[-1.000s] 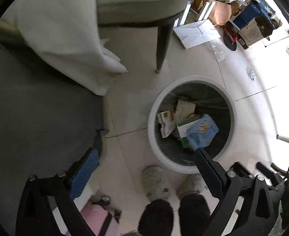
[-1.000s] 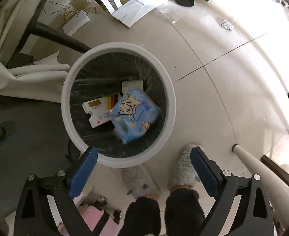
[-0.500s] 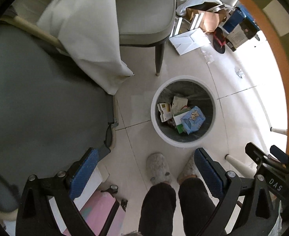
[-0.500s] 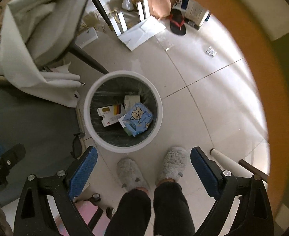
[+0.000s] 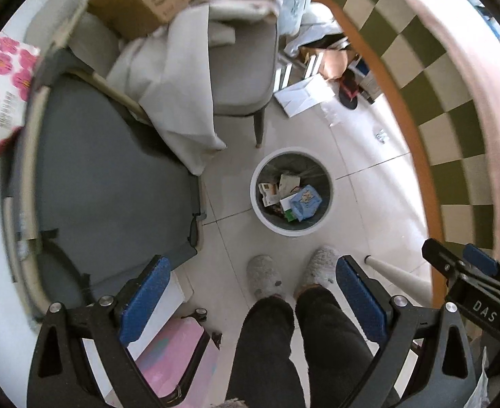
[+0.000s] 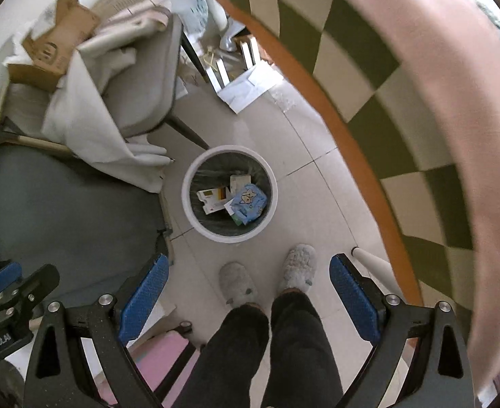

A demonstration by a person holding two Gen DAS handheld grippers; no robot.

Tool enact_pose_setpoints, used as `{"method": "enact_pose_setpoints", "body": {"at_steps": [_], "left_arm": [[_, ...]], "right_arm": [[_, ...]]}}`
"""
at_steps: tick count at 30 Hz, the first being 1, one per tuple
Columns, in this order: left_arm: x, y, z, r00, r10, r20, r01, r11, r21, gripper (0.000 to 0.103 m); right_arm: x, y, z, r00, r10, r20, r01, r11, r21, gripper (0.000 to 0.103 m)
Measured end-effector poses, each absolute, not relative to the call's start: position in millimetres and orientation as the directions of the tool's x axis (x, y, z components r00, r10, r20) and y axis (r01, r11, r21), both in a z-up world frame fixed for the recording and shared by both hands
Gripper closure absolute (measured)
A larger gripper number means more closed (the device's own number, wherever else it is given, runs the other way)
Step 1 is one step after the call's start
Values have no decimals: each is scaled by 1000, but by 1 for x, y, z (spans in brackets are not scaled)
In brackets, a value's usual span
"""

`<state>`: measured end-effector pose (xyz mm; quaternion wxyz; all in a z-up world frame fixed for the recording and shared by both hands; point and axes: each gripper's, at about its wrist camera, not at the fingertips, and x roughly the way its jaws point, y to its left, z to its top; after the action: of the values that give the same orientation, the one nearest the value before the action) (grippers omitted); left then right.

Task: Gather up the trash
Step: 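Move both open tools back over the table toward the remaining items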

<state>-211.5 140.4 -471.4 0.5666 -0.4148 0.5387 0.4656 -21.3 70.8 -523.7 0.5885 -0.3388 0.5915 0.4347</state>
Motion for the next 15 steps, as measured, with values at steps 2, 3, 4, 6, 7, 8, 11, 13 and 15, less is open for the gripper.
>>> {"method": "enact_pose_setpoints", "body": {"at_steps": [2,3,4,6,7,8,11,13,15], "left_arm": [[-210,137,-448,-10,98,-995,-974,226,32,3],[-209,136,-436,-13,106,-994,-973,228,38,3],[-208,134,-423,-13,119,-993,-972,233,40,3],[-202,131,-395,1,161,-987,-967,252,40,3],[-197,131,-380,9,189,-982,-962,269,43,3],[-190,131,-366,11,220,-976,-957,285,53,3],[-164,136,-330,23,310,-951,-941,329,84,3],[-136,141,-311,38,350,-936,-929,358,96,3],[-105,145,-298,62,374,-925,-912,398,100,1]], "right_arm": [[-21,65,-501,-92,128,-987,-909,395,136,6],[-20,62,-489,-99,139,-985,-906,398,147,6],[-18,59,-475,-114,154,-981,-899,405,168,6],[-12,53,-449,-144,184,-972,-881,423,211,6],[-6,49,-432,-158,206,-966,-868,437,235,6],[-1,47,-420,-164,224,-961,-860,445,250,6],[23,40,-380,-164,287,-944,-830,477,289,6],[45,36,-360,-157,311,-937,-811,500,302,6],[74,33,-343,-149,322,-935,-794,524,307,6]]}}
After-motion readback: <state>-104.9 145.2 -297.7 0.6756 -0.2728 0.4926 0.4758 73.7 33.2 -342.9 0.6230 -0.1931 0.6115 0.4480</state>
